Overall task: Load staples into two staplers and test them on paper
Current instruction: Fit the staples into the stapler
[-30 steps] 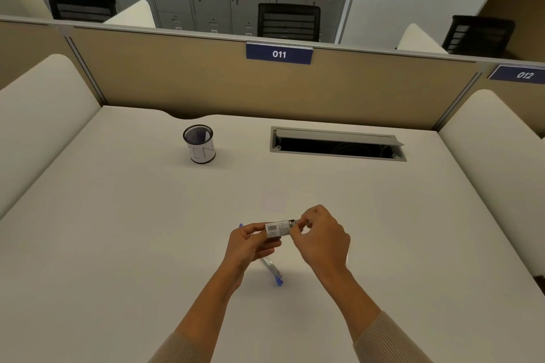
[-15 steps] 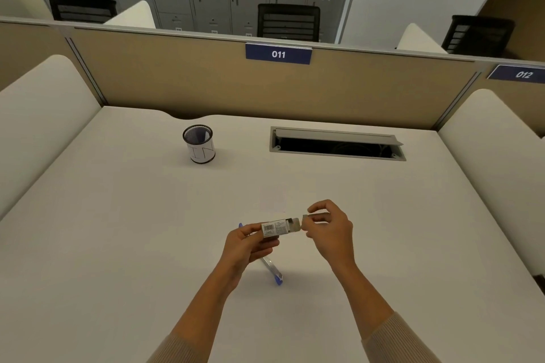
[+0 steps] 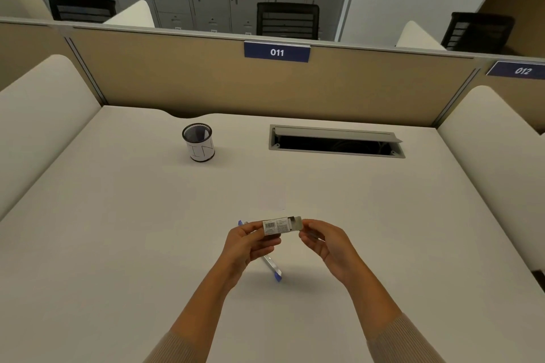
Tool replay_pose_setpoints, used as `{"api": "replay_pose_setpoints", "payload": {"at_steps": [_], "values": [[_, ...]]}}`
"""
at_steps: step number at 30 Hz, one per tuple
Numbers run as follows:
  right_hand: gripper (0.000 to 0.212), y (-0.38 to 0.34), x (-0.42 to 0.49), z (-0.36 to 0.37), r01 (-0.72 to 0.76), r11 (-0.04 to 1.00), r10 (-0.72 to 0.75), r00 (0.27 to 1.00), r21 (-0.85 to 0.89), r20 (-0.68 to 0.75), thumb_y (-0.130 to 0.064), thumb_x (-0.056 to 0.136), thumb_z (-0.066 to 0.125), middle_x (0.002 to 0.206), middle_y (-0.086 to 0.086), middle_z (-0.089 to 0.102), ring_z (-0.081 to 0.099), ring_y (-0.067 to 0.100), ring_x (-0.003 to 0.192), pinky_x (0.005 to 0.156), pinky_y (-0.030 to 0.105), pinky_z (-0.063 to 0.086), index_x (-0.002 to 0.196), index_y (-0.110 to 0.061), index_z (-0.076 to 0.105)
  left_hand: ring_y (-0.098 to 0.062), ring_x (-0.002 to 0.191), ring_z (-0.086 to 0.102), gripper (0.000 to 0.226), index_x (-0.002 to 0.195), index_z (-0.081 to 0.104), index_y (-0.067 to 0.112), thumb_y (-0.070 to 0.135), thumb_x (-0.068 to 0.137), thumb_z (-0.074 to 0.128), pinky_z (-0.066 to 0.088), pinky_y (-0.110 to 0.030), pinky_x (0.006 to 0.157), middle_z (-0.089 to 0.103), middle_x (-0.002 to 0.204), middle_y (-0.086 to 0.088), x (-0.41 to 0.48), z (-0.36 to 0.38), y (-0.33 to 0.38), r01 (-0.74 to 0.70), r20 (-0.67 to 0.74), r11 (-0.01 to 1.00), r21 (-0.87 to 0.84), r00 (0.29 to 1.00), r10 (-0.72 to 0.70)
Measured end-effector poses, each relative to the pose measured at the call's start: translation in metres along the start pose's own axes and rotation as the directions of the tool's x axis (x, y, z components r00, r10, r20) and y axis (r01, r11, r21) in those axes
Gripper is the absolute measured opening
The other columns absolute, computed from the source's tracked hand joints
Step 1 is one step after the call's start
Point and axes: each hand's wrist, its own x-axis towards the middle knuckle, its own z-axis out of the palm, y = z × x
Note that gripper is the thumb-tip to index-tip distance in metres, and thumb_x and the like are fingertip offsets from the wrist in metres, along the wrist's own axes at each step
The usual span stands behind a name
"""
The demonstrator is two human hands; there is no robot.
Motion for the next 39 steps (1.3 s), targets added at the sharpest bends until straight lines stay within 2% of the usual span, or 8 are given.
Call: {"api": "replay_pose_setpoints", "payload": {"at_steps": [6, 11, 16, 20, 24, 29, 35, 39], "values": [[0.024, 0.001, -0.002, -0.002, -0.098, 0.991, 0.084, 0.986, 0.088, 0.144, -0.015, 0.097, 0.056, 0.106, 0.02, 0.073, 0.073, 0.025, 0.094, 0.07, 0.024, 0.059, 0.098, -0.001, 0.076, -0.028, 0.093, 0.073, 0.02, 0.111, 0.068, 0.01, 0.009, 0.098, 0.053, 0.06, -0.025, 0.066, 0.075, 0.102, -0.015, -0.001, 0.002, 0.001, 0.006, -0.005, 1.0, -0.006, 1.0, -0.006], [0.022, 0.002, -0.004, 0.0, -0.074, 0.997, 0.071, 0.976, 0.006, 0.205, -0.017, 0.095, 0.06, 0.112, 0.017, 0.072, 0.072, 0.021, 0.097, 0.077, 0.022, 0.058, 0.105, -0.004, 0.075, -0.029, 0.093, 0.073, 0.02, 0.112, 0.068, 0.009, 0.01, 0.097, 0.053, 0.06, -0.026, 0.067, 0.075, 0.102, -0.015, -0.003, 0.001, 0.002, 0.01, 0.0, 1.0, 0.006, 1.0, -0.01], [0.015, 0.002, -0.007, 0.003, -0.014, 0.994, 0.035, 0.981, -0.111, 0.193, -0.018, 0.088, 0.068, 0.107, 0.014, 0.074, 0.072, 0.02, 0.093, 0.081, 0.022, 0.058, 0.095, -0.011, 0.079, -0.029, 0.094, 0.073, 0.022, 0.115, 0.067, 0.006, 0.009, 0.097, 0.054, 0.06, -0.026, 0.069, 0.074, 0.103, -0.015, -0.003, 0.003, 0.003, 0.015, 0.014, 1.0, 0.014, 1.0, -0.015], [0.021, 0.004, -0.008, 0.004, 0.032, 0.987, -0.007, 0.988, -0.157, 0.155, -0.018, 0.082, 0.075, 0.102, 0.013, 0.075, 0.073, 0.02, 0.09, 0.078, 0.021, 0.057, 0.1, -0.009, 0.077, -0.029, 0.094, 0.073, 0.023, 0.117, 0.066, 0.006, 0.009, 0.098, 0.052, 0.061, -0.027, 0.07, 0.074, 0.104, -0.015, -0.004, 0.003, 0.002, 0.018, 0.022, 1.0, 0.015, 1.0, -0.019], [0.027, 0.006, -0.008, 0.005, 0.08, 0.987, -0.071, 0.995, -0.137, 0.068, -0.015, 0.078, 0.08, 0.095, 0.017, 0.076, 0.074, 0.023, 0.086, 0.076, 0.021, 0.058, 0.103, -0.006, 0.073, -0.028, 0.099, 0.071, 0.024, 0.119, 0.065, 0.008, 0.011, 0.1, 0.049, 0.06, -0.027, 0.074, 0.074, 0.107, -0.014, -0.005, 0.002, 0.001, 0.01, 0.065, 1.0, 0.011, 0.998, -0.01], [0.023, 0.009, -0.009, 0.007, 0.146, 0.978, -0.146, 0.989, -0.152, 0.008, -0.012, 0.078, 0.08, 0.089, 0.017, 0.076, 0.075, 0.026, 0.084, 0.071, 0.02, 0.058, 0.098, -0.004, 0.073, -0.026, 0.102, 0.07, 0.024, 0.118, 0.065, 0.013, 0.016, 0.099, 0.051, 0.059, -0.024, 0.074, 0.073, 0.109, -0.013, -0.005, 0.005, -0.003, -0.019, 0.09, 1.0, -0.002, 0.996, 0.019], [0.014, 0.01, -0.012, 0.01, 0.227, 0.95, -0.226, 0.974, -0.215, 0.031, -0.009, 0.081, 0.077, 0.089, 0.011, 0.077, 0.075, 0.027, 0.085, 0.071, 0.021, 0.058, 0.094, -0.005, 0.076, -0.026, 0.105, 0.07, 0.027, 0.119, 0.066, 0.011, 0.019, 0.095, 0.056, 0.059, -0.025, 0.075, 0.073, 0.112, -0.011, -0.004, 0.006, -0.009, -0.035, 0.082, 0.999, -0.042, 0.996, 0.038], [0.02, 0.009, -0.013, 0.009, 0.264, 0.919, -0.253, 0.964, -0.292, 0.076, -0.008, 0.079, 0.078, 0.093, 0.006, 0.077, 0.074, 0.021, 0.09, 0.076, 0.022, 0.058, 0.099, -0.009, 0.076, -0.025, 0.105, 0.069, 0.037, 0.117, 0.068, 0.014, 0.03, 0.084, 0.064, 0.058, -0.024, 0.075, 0.073, 0.112, -0.01, -0.004, 0.009, -0.008, -0.04, 0.089, 0.997, -0.071, 0.995, 0.046]]}}
